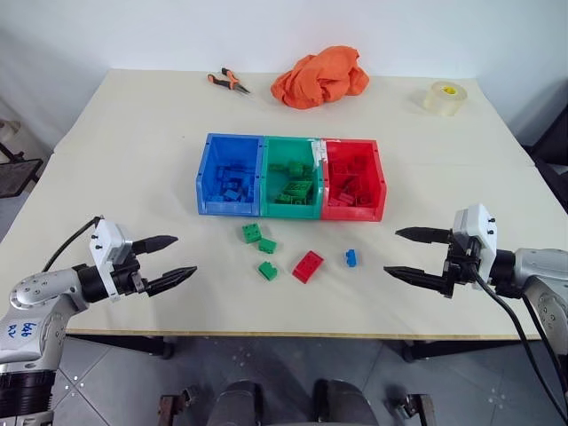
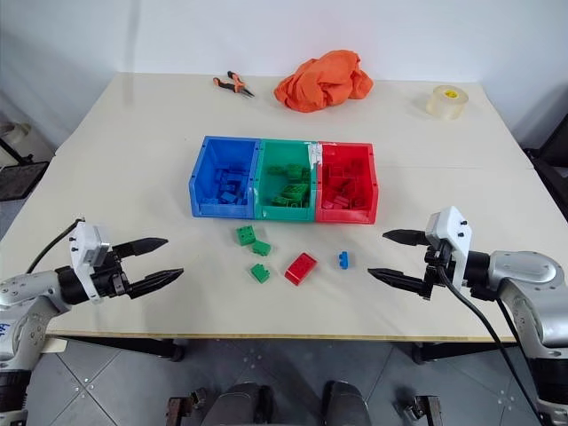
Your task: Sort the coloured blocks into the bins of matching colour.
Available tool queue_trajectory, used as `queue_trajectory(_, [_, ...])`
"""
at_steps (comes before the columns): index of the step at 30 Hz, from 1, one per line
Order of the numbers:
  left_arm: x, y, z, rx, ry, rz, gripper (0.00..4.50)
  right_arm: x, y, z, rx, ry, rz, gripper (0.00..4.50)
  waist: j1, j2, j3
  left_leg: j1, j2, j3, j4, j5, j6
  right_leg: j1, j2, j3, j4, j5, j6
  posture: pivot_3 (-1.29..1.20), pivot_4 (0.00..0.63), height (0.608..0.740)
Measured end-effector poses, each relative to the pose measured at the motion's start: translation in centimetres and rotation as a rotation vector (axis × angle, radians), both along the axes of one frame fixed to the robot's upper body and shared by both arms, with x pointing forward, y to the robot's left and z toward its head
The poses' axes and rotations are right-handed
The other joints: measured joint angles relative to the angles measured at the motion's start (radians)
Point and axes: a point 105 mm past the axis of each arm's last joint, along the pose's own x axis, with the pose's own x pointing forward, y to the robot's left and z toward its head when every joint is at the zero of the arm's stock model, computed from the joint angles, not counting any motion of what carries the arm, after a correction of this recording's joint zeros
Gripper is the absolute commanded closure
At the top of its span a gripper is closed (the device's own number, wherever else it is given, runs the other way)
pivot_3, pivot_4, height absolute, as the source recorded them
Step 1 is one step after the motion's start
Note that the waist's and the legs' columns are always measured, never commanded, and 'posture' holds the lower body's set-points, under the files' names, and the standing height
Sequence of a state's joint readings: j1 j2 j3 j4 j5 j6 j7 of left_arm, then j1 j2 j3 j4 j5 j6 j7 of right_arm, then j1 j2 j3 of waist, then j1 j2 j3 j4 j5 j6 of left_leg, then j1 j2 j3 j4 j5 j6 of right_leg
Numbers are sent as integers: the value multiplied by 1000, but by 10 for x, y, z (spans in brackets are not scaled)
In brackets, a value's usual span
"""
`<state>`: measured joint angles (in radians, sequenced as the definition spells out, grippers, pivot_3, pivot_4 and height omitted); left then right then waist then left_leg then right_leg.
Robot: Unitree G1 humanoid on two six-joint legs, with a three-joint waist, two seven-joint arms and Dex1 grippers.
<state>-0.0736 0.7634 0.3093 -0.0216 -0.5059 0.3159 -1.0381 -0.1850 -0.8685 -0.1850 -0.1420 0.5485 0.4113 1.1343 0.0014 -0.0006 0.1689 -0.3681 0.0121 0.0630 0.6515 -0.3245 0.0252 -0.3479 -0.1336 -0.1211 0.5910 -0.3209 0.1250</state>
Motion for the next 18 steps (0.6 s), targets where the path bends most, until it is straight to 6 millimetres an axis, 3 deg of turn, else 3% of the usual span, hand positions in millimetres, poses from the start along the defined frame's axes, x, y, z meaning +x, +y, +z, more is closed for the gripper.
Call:
queue_trajectory(7, [11,-4,8,-2,-47,30,55,1,2,2,-4,-18,-21,13,1,0,0,0,0,0,0,0,0,0,0,0,0,0,0,0,150,740])
queue_trajectory(12, [16,-19,2,-12,3,-13,55,-6,2,-9,-14,16,-56,13,4,0,0,0,-1,0,0,0,0,0,2,-1,0,0,0,0,150,740])
queue_trajectory(15, [21,-32,2,-25,30,-47,55,-15,-8,-15,-26,48,-102,13,14,0,0,0,-1,0,1,0,0,1,2,-1,0,0,0,0,150,740])
queue_trajectory(18, [22,-46,3,-22,40,-128,55,-25,-31,-16,-71,75,-184,13,24,0,0,0,-2,1,1,0,1,1,3,-1,1,0,0,0,150,740])
